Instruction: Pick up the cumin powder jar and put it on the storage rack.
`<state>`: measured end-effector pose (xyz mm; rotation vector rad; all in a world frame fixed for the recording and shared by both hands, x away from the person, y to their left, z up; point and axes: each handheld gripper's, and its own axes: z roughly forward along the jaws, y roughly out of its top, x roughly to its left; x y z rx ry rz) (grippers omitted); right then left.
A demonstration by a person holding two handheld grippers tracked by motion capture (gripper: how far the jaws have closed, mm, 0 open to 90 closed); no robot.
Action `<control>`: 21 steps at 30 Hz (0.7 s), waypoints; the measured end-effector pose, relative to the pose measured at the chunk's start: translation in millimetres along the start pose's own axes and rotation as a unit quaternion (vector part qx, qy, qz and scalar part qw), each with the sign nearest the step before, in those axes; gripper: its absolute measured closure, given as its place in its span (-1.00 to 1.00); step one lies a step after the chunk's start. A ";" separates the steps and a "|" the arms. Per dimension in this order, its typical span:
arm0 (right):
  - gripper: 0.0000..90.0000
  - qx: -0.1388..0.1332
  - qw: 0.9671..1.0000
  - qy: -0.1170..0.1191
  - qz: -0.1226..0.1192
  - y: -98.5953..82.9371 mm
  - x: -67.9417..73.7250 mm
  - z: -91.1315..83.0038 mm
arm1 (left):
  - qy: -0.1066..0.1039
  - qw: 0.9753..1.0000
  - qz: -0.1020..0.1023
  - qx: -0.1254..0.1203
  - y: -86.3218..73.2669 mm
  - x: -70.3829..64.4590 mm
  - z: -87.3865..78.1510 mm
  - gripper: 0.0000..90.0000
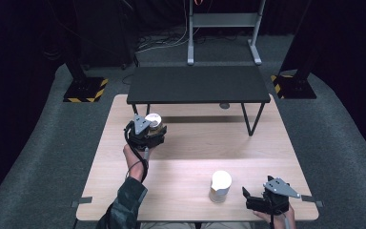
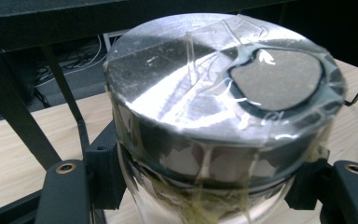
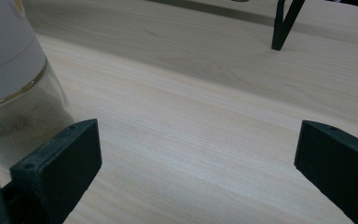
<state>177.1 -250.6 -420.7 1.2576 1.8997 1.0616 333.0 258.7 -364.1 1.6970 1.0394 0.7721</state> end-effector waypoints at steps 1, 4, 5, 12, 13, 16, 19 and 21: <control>-1.00 0.000 1.000 0.001 0.000 0.2 -0.1 0.1 | 0.001 1.000 0.001 0.001 1.3 1.5 -1.1 -0.32; -1.00 0.001 1.000 0.003 -0.001 0.8 0.4 0.1 | 0.003 1.000 0.001 0.001 2.6 2.9 -2.1 -0.32; -1.00 0.000 1.000 0.002 -0.002 0.9 0.9 0.1 | 0.003 1.000 0.001 0.001 3.4 3.7 -2.7 -0.32; -1.00 0.002 1.000 0.003 -0.006 2.8 2.4 -0.7 | 0.006 1.000 0.005 -0.001 9.4 7.2 -7.1 -0.32; -1.00 0.001 1.000 0.002 -0.006 3.1 2.6 -0.8 | 0.007 1.000 0.008 0.000 11.6 8.1 -8.2 -0.32; -1.00 0.001 1.000 0.004 -0.006 2.8 2.1 -1.1 | 0.008 1.000 0.007 0.000 13.2 8.8 -9.2 -0.32; -1.00 0.000 1.000 0.004 -0.004 2.4 1.1 -1.2 | 0.009 1.000 0.009 0.000 16.9 9.1 -10.3 -0.32; -1.00 0.001 1.000 0.003 -0.004 2.3 1.1 -1.1 | 0.010 1.000 0.010 0.001 19.1 9.2 -10.7 -0.32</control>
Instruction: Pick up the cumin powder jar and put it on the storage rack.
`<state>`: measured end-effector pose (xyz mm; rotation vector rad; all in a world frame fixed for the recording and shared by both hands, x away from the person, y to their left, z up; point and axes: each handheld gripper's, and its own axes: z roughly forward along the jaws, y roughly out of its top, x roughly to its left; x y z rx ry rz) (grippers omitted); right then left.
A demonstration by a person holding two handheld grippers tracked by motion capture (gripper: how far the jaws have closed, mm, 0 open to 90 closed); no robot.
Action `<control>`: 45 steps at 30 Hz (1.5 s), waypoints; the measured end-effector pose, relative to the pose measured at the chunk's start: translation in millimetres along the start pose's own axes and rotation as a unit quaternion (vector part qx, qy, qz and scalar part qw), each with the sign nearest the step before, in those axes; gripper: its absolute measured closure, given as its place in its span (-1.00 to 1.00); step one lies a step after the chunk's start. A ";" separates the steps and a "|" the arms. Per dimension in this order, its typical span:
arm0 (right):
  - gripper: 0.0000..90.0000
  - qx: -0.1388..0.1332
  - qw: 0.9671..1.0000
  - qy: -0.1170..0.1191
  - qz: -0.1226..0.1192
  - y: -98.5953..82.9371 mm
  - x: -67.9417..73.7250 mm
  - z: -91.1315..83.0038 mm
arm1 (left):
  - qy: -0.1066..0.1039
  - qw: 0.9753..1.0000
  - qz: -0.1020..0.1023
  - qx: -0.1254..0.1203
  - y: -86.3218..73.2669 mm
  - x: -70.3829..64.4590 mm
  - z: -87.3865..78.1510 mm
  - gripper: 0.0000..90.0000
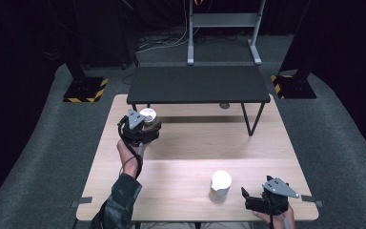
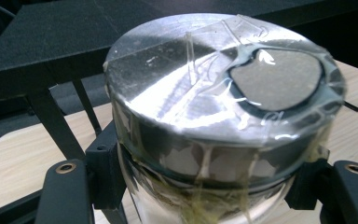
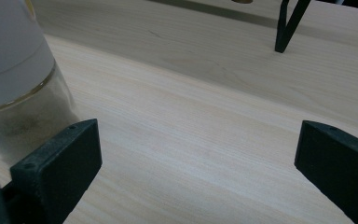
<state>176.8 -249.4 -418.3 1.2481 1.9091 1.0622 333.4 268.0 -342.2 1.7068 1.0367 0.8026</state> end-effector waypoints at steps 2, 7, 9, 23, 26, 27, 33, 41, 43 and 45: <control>-1.00 0.000 1.000 0.001 0.000 0.1 -0.3 0.0 | 0.000 1.000 0.001 0.000 1.2 -0.2 -0.2 -0.32; -1.00 -0.001 1.000 0.001 0.002 -0.2 -1.3 -0.8 | -0.001 1.000 0.006 0.000 7.3 0.1 -1.2 -0.32; -1.00 -0.001 1.000 -0.001 0.002 -0.5 -1.3 -1.0 | 0.000 1.000 0.007 -0.001 9.2 -0.3 -1.9 -0.32; -1.00 0.003 1.000 0.002 0.001 0.5 -0.9 0.0 | -0.014 1.000 -0.005 -0.006 26.8 12.5 -3.7 -0.32; -1.00 0.002 1.000 0.002 -0.001 0.6 -0.4 -0.2 | -0.015 1.000 -0.006 -0.007 30.3 14.8 -4.2 -0.32; -1.00 0.002 1.000 0.002 -0.001 0.6 -0.4 -0.4 | -0.016 1.000 -0.007 -0.007 31.4 15.3 -4.3 -0.32; -1.00 0.002 1.000 0.002 -0.001 1.0 -0.3 -0.8 | -0.021 1.000 -0.008 -0.007 38.4 18.0 -3.9 -0.32; -1.00 0.003 1.000 0.001 -0.002 1.2 -0.3 -1.0 | -0.026 1.000 -0.007 -0.007 46.8 20.8 -4.2 -0.32; -1.00 0.003 1.000 0.001 -0.002 1.3 -0.2 -0.9 | -0.025 1.000 -0.006 -0.008 50.2 21.4 -4.1 -0.32; -1.00 0.003 1.000 0.001 -0.003 1.5 -0.1 -0.9 | -0.027 1.000 -0.008 -0.009 53.5 22.6 -4.2 -0.32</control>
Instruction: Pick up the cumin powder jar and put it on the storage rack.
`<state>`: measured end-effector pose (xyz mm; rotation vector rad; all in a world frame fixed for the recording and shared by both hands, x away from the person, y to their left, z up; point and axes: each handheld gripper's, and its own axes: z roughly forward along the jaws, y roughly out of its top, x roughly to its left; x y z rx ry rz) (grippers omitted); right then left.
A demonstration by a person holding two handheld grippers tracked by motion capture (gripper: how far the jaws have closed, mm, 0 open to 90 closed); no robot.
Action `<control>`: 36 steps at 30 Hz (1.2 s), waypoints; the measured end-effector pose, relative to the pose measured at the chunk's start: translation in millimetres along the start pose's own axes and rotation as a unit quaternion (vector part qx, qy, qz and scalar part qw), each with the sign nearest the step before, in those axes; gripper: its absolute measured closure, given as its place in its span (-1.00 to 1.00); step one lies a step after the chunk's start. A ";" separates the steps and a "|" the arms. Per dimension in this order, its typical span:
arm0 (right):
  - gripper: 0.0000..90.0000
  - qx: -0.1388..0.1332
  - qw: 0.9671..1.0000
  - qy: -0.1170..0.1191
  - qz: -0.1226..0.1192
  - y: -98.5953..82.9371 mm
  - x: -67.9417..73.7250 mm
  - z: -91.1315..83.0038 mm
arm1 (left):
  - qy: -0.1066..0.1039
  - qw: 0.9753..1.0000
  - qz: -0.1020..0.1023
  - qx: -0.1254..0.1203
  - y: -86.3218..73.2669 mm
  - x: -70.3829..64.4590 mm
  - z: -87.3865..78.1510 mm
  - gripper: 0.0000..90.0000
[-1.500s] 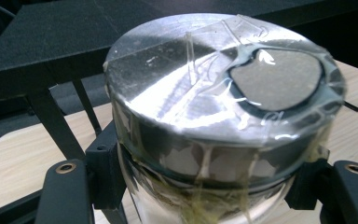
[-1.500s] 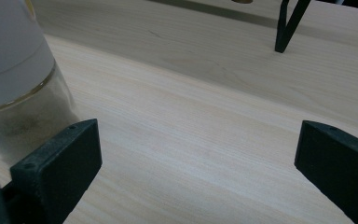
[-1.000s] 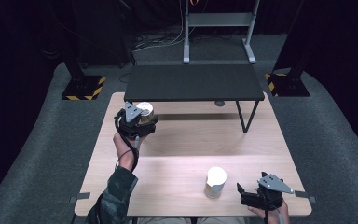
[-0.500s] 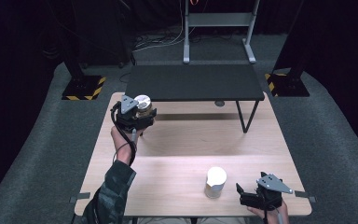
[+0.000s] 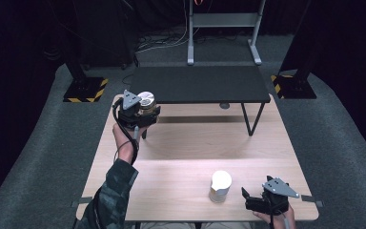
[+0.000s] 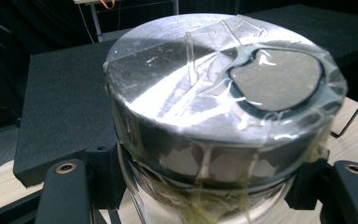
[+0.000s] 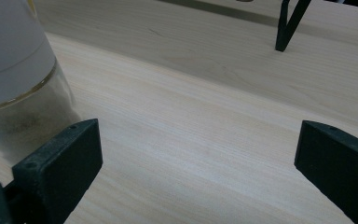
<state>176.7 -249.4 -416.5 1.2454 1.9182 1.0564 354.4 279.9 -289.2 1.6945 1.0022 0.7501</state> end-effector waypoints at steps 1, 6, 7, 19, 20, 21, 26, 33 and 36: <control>-1.00 0.000 1.000 0.000 0.000 0.0 0.2 0.0 | -0.001 1.000 0.000 -0.002 1.3 0.4 0.1 -0.32; -1.00 0.000 1.000 0.000 -0.001 0.1 -0.1 -0.2 | -0.001 1.000 0.003 -0.004 8.5 0.4 0.4 -0.32; -1.00 0.000 1.000 -0.001 0.000 0.0 -0.4 -0.3 | -0.002 1.000 0.004 -0.005 11.1 0.6 1.3 -0.32; -1.00 0.000 1.000 -0.002 0.002 0.1 -1.7 -1.6 | -0.006 1.000 0.011 -0.009 27.1 -0.9 2.6 -0.32; -1.00 0.000 1.000 -0.002 0.002 0.1 -1.7 -1.6 | -0.005 1.000 0.011 -0.010 28.2 -1.1 2.6 -0.32; -1.00 0.001 1.000 -0.002 0.002 0.3 -1.7 -1.7 | -0.005 1.000 0.012 -0.010 29.6 -0.8 2.4 -0.32; -1.00 0.001 1.000 -0.002 0.002 0.5 -1.7 -1.7 | -0.004 1.000 0.013 -0.011 35.3 0.2 2.1 -0.32; -1.00 0.001 1.000 -0.003 0.002 0.4 -1.4 -1.7 | -0.003 1.000 0.013 -0.012 44.2 2.0 4.0 -0.32; -1.00 0.002 1.000 -0.003 0.001 0.6 -0.9 -1.4 | -0.002 1.000 0.013 -0.012 49.0 2.6 6.1 -0.32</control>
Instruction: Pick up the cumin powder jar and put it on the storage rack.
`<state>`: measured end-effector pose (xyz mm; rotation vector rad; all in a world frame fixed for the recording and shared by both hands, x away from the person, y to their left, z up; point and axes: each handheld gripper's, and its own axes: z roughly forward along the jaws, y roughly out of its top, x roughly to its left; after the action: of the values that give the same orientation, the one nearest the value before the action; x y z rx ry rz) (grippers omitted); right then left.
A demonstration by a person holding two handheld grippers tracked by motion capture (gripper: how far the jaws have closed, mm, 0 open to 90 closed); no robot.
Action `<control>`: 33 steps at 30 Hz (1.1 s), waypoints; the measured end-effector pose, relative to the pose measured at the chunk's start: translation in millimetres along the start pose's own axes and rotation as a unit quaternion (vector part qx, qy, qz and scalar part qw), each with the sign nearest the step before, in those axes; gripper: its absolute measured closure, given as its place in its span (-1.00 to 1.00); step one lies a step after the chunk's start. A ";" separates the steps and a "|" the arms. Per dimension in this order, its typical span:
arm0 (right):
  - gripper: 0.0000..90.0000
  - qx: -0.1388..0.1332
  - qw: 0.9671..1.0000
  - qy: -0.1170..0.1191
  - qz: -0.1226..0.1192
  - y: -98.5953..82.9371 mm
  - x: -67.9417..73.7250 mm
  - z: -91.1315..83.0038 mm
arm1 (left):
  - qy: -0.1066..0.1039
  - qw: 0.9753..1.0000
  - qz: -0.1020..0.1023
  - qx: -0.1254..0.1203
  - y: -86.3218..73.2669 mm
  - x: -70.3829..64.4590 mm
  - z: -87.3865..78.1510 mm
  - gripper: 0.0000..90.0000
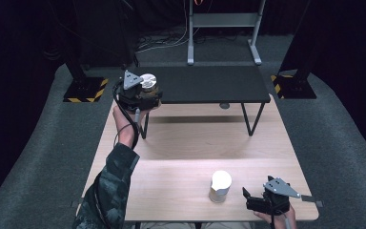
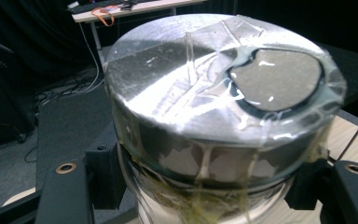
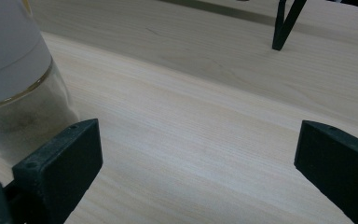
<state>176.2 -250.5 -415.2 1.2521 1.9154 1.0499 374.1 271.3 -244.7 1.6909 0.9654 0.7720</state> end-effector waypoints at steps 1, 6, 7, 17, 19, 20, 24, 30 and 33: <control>-1.00 0.000 1.000 0.000 0.000 -0.1 0.1 0.0 | 0.001 1.000 -0.001 0.000 1.3 0.2 0.6 -0.32; -1.00 0.000 1.000 0.000 0.001 -0.3 -0.6 -0.4 | 0.004 1.000 -0.001 0.000 6.6 1.4 4.0 -0.32; -1.00 0.000 1.000 0.000 0.001 -0.3 -0.6 -0.4 | 0.004 1.000 -0.001 0.000 6.6 1.4 4.0 -0.32; -1.00 -0.002 1.000 -0.002 0.001 -0.1 -0.6 -2.0 | 0.012 1.000 -0.003 0.010 20.3 7.3 15.4 -0.32; -1.00 -0.002 1.000 -0.002 0.001 -0.2 -0.8 -2.1 | 0.013 1.000 -0.006 0.010 22.0 8.6 17.5 -0.32; -1.00 -0.002 1.000 -0.002 0.002 -0.4 -1.0 -2.1 | 0.013 1.000 -0.007 0.011 22.9 9.4 18.6 -0.32; -1.00 -0.001 1.000 -0.003 0.003 -0.7 -1.2 -1.8 | 0.014 1.000 -0.010 0.015 26.2 12.3 22.6 -0.32; -1.00 -0.001 1.000 -0.002 0.002 -0.9 -1.1 -1.4 | 0.017 1.000 -0.018 0.019 29.8 18.3 27.7 -0.32; -1.00 0.000 1.000 -0.001 0.003 -0.4 -1.1 -1.5 | 0.021 0.999 -0.020 0.021 32.6 21.2 29.0 -0.32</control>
<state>175.1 -252.1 -414.7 1.2583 1.9122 1.0507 416.5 271.1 -221.2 1.6917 1.0484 0.7686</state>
